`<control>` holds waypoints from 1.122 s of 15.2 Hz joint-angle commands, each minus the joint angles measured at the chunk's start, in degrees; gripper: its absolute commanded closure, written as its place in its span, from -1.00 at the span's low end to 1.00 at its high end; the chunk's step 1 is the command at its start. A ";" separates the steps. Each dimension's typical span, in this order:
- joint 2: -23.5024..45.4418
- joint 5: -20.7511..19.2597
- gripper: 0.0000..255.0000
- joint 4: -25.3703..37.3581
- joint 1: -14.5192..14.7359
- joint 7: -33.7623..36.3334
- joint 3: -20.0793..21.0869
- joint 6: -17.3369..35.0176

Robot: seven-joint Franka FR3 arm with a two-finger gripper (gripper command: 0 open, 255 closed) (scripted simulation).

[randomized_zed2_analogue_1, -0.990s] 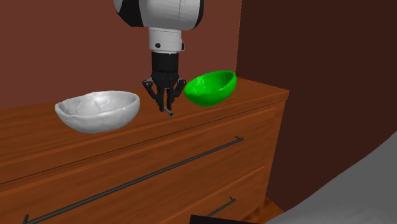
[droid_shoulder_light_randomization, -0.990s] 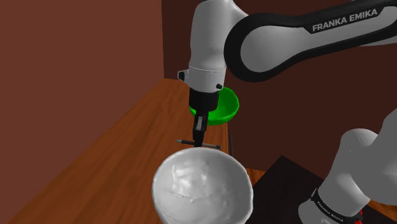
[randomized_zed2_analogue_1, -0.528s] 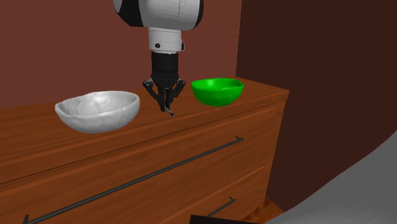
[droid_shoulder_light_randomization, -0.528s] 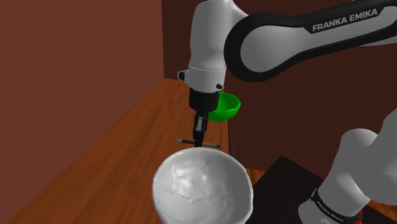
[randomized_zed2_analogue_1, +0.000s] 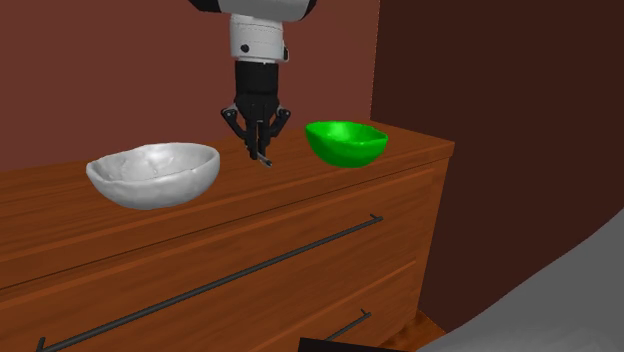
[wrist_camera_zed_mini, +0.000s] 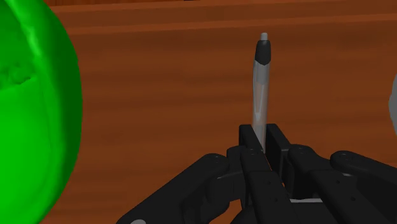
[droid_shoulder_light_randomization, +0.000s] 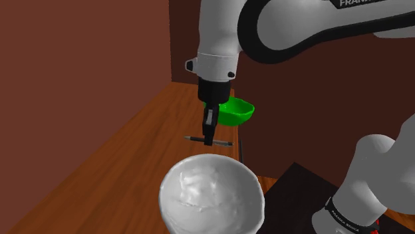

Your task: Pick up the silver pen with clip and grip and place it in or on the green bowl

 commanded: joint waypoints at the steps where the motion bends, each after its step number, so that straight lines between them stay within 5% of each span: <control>1: -0.10 -0.04 1.00 1.54 -0.03 0.15 -0.08 -1.65; 17: 1.27 -0.84 1.00 15.23 -0.38 1.48 -0.48 -13.98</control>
